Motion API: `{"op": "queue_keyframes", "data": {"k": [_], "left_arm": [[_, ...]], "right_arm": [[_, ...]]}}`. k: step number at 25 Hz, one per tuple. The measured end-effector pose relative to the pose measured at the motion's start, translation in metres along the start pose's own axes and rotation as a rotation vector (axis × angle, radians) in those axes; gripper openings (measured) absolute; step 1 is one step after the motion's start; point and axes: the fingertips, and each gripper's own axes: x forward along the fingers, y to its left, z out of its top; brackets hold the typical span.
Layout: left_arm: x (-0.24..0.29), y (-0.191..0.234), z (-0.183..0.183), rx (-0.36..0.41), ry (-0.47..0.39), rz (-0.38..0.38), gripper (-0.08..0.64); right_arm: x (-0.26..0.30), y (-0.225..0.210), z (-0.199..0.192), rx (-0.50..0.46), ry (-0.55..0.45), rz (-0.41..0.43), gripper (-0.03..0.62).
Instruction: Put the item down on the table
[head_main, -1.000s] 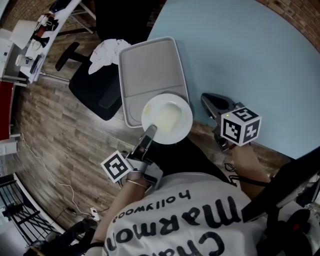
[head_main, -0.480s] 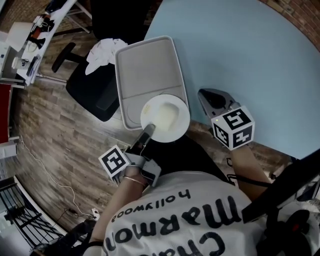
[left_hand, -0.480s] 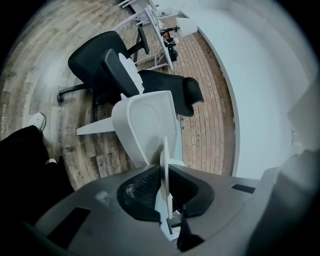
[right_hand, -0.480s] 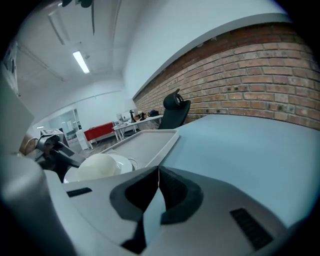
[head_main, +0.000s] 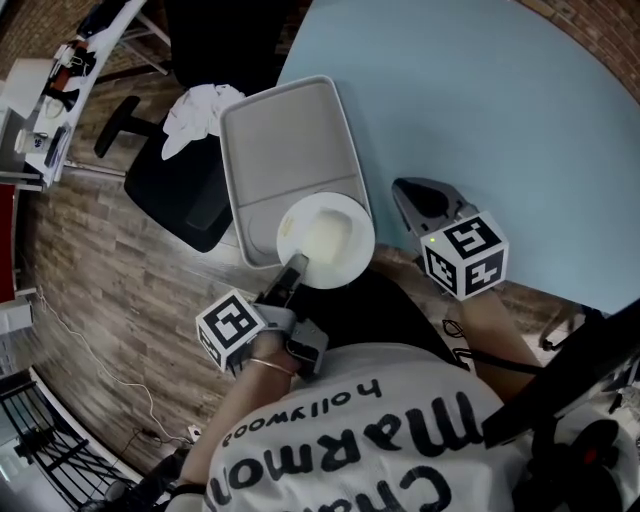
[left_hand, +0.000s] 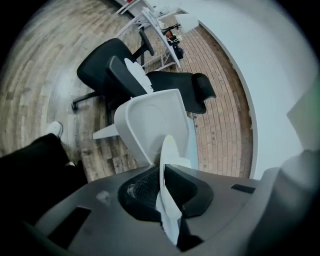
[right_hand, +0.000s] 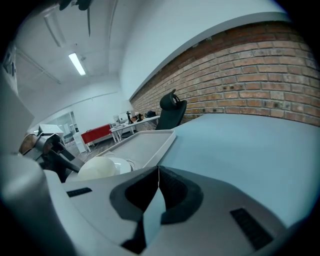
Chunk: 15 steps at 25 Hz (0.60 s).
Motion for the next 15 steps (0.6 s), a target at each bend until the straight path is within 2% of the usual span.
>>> {"op": "queue_keyframes", "data": {"k": [3,9,15], "left_arm": [[-0.002,0.0,0.002,0.14,0.004,0.088,0.026],[-0.002,-0.011,0.014,0.387,-0.013,0.14,0.033],[-0.001,-0.009,0.029,0.513,-0.077,0.18,0.049]], "right_arm": [[-0.001,-0.001,-0.001,0.016,-0.002,-0.002,0.011],[-0.002,0.0,0.0,0.016,0.001,-0.003,0.011],[-0.001,0.001,0.001,0.017,-0.007,-0.002,0.011]]}}
